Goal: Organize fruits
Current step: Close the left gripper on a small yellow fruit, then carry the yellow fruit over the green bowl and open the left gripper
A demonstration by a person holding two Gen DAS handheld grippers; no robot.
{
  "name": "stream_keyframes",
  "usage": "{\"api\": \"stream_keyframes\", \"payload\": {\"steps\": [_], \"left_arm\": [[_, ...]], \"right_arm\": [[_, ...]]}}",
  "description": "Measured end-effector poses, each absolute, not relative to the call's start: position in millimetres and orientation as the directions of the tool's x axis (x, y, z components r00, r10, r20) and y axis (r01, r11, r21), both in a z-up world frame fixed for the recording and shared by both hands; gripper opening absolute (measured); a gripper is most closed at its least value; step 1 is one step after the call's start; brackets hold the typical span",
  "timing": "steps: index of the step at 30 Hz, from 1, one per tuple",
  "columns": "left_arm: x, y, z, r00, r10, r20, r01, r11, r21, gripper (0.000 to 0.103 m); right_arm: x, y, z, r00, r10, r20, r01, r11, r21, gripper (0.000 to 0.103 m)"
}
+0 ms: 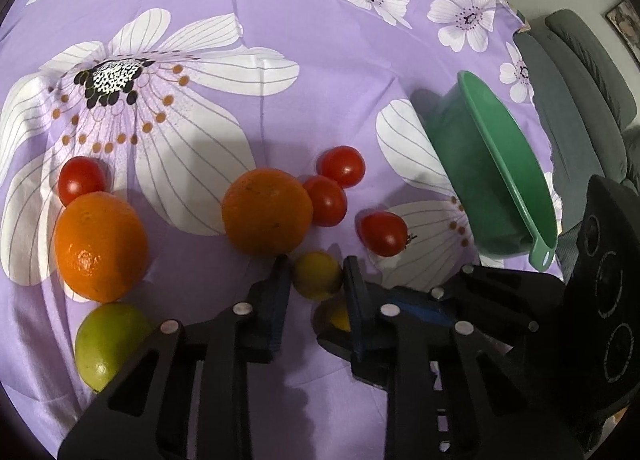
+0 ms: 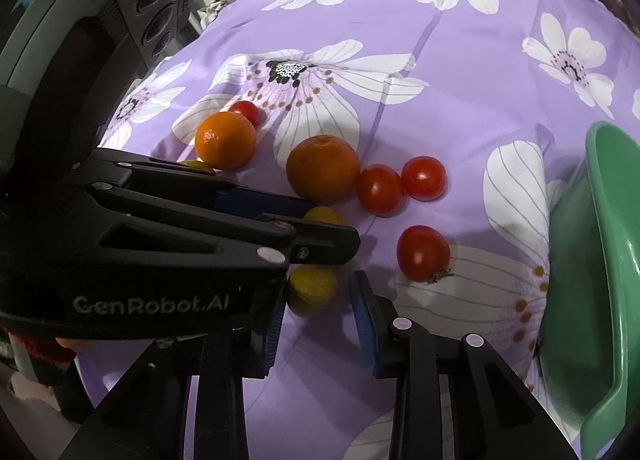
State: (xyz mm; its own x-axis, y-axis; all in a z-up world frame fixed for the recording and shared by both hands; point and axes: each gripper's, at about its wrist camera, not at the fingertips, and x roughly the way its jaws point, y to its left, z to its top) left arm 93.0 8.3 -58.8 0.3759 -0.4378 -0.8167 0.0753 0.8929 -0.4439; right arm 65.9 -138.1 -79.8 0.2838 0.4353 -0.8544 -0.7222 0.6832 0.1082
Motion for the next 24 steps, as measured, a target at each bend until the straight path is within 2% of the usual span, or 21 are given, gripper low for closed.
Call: {"api": "stream_keyframes", "payload": {"steps": [12,24], "left_arm": [[79,16,-51,0.417,-0.465,-0.781,0.109,0.878,-0.465,0.026],[45,36,-29,0.482,-0.435,-0.761,0.085,0.887,-0.453,0.026]], "right_arm": [[58,-141,-78,0.296,0.430,-0.853,-0.717,0.690,0.100,0.028],[39,-161,-56,0.336,0.481,-0.810,-0.686,0.714,0.140,0.028]]}}
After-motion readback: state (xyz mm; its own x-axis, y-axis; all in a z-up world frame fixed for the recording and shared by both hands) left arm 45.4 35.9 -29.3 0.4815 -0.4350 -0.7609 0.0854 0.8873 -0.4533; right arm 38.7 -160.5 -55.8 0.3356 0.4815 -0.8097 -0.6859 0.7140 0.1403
